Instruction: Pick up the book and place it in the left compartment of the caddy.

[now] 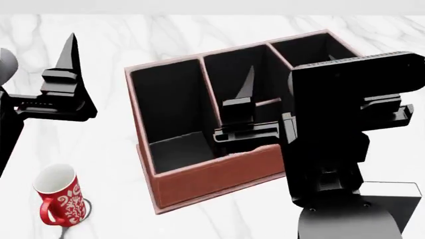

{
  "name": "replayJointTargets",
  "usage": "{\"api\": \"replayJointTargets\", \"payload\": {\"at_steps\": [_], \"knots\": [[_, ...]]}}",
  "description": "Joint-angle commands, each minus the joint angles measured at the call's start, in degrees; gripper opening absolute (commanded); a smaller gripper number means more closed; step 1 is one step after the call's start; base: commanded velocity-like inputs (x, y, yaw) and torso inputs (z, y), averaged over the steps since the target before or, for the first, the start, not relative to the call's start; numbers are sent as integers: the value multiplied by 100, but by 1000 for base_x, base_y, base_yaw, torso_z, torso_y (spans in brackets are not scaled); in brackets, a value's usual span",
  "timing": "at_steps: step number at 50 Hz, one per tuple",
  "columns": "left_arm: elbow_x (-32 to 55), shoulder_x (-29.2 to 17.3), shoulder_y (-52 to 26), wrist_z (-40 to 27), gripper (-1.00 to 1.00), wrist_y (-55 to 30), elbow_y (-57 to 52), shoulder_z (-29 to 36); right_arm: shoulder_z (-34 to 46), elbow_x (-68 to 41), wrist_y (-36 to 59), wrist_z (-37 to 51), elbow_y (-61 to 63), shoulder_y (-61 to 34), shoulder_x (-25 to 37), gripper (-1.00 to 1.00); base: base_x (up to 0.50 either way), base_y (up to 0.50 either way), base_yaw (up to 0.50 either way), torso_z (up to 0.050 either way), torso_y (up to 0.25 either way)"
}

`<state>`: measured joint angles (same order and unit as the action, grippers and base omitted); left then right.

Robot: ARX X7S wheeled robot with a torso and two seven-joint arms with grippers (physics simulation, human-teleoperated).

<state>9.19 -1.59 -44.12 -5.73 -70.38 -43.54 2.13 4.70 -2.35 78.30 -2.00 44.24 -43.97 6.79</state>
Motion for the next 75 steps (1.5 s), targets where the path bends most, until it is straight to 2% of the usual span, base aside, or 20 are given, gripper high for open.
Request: {"api": "replayJointTargets", "payload": {"at_steps": [1, 14, 30, 55, 75], "knots": [[236, -46, -567, -144, 100, -965, -447, -16, 64, -55, 1090, -23, 445, -593, 69, 100, 0, 0, 0, 0, 0], [415, -94, -594, -251, 100, -992, -451, -49, -51, -516, 1155, 169, 403, -654, 105, 100, 0, -347, 0, 0, 0], [577, -158, -532, -374, 100, -909, -425, -45, -123, -932, 1152, 395, 386, -643, 139, 100, 10, 0, 0, 0, 0], [807, -229, -590, -534, 100, -919, -425, -72, -351, -2812, 1146, 1992, 96, -794, 490, 100, 491, 0, 0, 0, 1], [947, -312, -643, -665, 100, -918, -393, -133, -436, -3532, 1085, 2548, 10, -871, 634, 100, 0, 0, 0, 0, 1]]}}
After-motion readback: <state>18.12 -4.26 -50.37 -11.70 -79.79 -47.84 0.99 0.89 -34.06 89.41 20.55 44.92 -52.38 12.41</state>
